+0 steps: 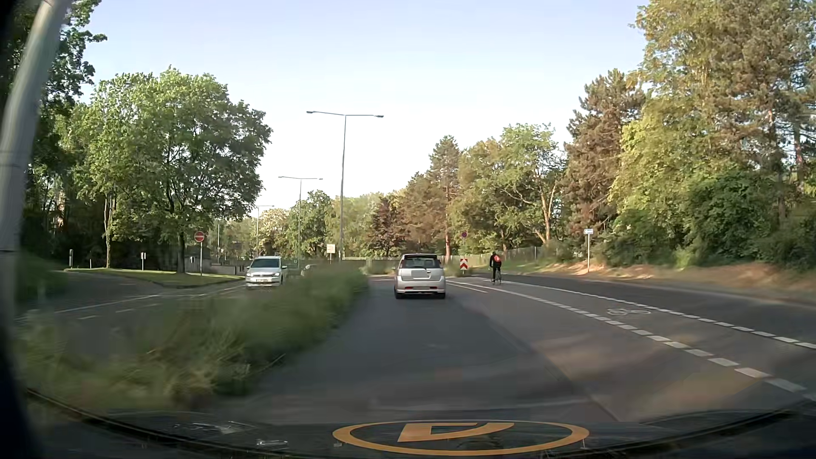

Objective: Follow the waypoints while adhering to traffic rules and regulations

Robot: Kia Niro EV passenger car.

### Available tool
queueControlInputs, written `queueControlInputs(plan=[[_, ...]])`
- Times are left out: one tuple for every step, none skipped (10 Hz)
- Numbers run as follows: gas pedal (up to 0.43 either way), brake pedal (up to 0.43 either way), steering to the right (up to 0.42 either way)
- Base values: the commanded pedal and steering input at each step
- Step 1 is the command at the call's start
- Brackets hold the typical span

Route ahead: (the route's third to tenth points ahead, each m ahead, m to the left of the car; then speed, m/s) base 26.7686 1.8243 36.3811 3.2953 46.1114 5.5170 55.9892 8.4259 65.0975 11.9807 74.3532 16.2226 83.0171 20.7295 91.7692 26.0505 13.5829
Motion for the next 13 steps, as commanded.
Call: queueControlInputs(plan=[[0.209, 0.0, -0.019], [0.209, 0.0, -0.021], [0.209, 0.0, -0.023], [0.209, 0.0, -0.023], [0.197, 0.0, -0.024], [0.177, 0.0, -0.024], [0.177, 0.0, -0.024], [0.169, 0.0, -0.025], [0.169, 0.0, -0.028], [0.169, 0.0, -0.03], [0.169, 0.0, -0.031], [0.169, 0.0, -0.032], [0.169, 0.0, -0.032]])
